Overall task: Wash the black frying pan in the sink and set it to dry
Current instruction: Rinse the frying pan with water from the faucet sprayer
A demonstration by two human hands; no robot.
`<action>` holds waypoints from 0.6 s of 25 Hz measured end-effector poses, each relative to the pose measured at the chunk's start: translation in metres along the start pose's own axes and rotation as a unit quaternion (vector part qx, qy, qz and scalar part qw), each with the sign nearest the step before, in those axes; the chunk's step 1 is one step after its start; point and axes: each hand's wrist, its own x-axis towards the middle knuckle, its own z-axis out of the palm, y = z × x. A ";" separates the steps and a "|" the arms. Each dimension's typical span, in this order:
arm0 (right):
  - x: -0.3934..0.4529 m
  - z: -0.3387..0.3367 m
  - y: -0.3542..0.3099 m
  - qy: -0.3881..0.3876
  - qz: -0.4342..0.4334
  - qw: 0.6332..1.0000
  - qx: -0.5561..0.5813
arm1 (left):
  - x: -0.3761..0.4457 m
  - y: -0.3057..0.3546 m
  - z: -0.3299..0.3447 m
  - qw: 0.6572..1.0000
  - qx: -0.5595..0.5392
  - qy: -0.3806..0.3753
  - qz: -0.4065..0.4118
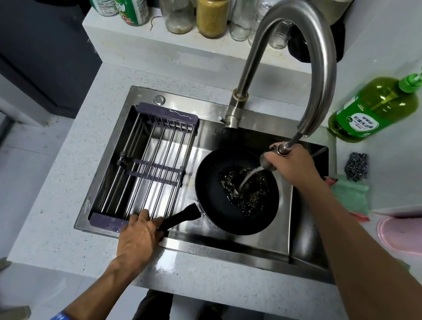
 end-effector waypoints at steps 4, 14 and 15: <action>-0.003 0.002 0.003 -0.007 0.005 1.000 0.006 | 0.000 0.000 0.001 1.000 0.001 0.002 0.003; -0.036 0.030 -0.018 -0.082 0.044 0.993 0.068 | 0.001 0.000 -0.001 1.000 -0.008 -0.008 -0.007; -0.034 0.037 -0.024 -0.073 0.039 0.992 0.096 | 0.001 0.000 -0.001 1.000 -0.005 -0.009 -0.007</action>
